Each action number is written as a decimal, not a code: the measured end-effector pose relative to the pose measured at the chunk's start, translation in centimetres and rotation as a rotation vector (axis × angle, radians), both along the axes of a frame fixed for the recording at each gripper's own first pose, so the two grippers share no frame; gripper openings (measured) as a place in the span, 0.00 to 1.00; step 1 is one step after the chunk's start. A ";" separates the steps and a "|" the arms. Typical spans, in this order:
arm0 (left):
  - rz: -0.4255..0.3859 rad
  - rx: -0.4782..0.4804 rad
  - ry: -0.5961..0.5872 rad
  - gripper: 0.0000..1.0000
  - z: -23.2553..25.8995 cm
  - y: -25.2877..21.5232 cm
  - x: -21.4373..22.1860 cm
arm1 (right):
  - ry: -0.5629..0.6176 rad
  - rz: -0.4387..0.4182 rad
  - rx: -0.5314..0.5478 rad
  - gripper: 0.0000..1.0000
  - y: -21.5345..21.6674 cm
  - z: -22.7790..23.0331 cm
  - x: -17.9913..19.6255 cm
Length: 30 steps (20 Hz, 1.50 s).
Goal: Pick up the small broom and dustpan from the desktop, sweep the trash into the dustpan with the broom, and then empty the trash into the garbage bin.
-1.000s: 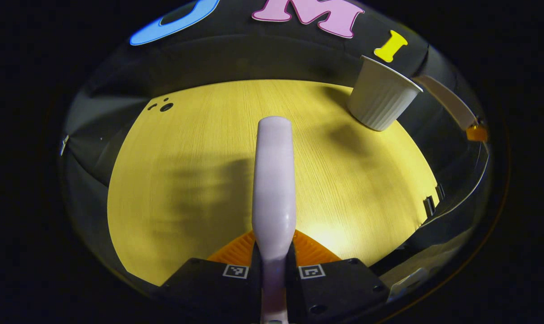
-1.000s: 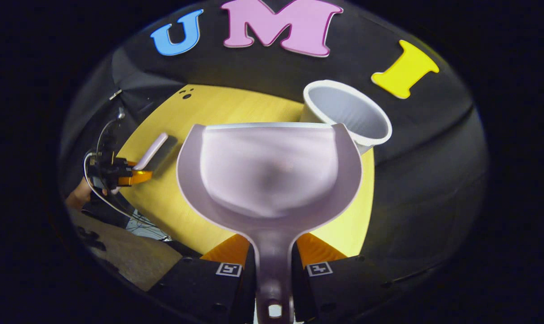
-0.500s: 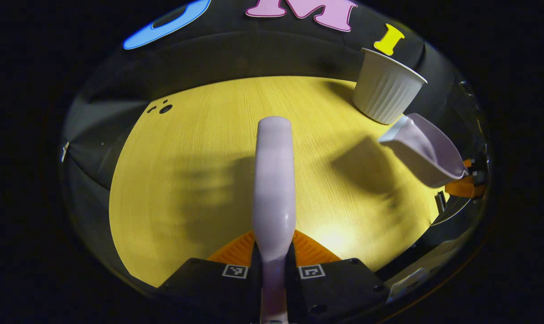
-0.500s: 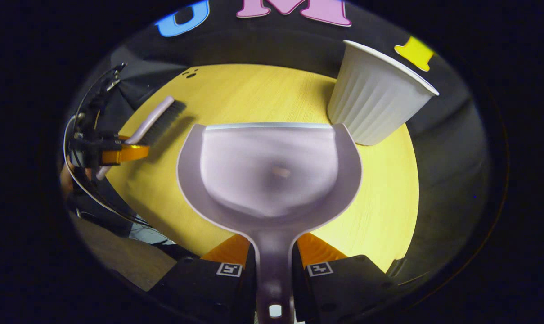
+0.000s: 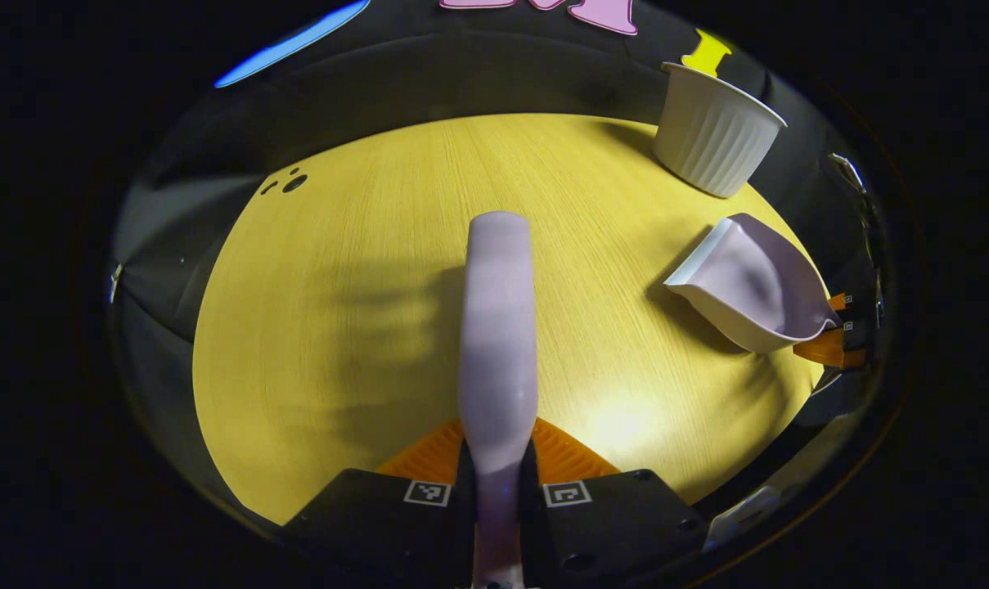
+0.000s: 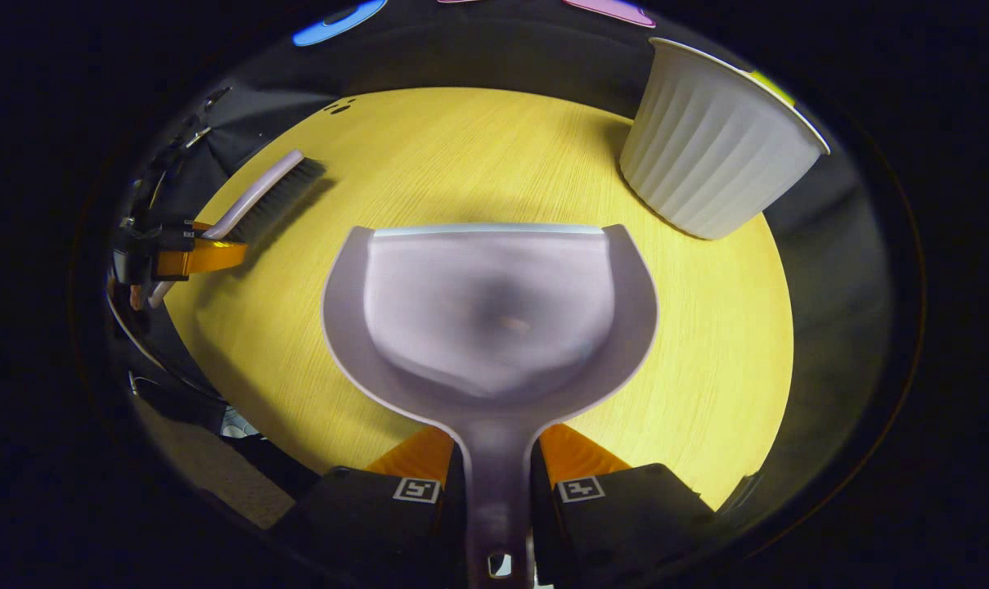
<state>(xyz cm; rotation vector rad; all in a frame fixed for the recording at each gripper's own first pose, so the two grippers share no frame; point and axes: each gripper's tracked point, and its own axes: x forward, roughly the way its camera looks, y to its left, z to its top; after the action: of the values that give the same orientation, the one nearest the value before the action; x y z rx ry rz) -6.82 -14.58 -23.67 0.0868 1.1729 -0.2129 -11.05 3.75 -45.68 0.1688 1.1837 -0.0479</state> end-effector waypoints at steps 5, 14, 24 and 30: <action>-0.024 0.013 0.007 0.28 -1.0 -0.3 0.3 | 0.013 -0.007 0.006 0.41 0.3 -0.4 -0.1; -0.020 0.047 -0.019 0.34 0.4 0.5 0.1 | -0.014 0.000 0.039 0.45 0.8 1.0 -0.3; -0.005 0.045 -0.177 0.42 9.2 0.4 0.3 | -0.224 0.013 0.011 0.48 -1.0 12.4 0.9; 0.031 -0.017 -0.505 0.43 20.7 -1.7 5.9 | -0.563 -0.032 -0.014 0.49 -2.8 24.0 6.8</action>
<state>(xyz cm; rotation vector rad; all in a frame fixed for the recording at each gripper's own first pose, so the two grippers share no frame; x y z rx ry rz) -0.90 -16.25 -2.99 0.1005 0.6695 -0.1609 -4.27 0.94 -21.73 0.1742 0.6194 -0.0338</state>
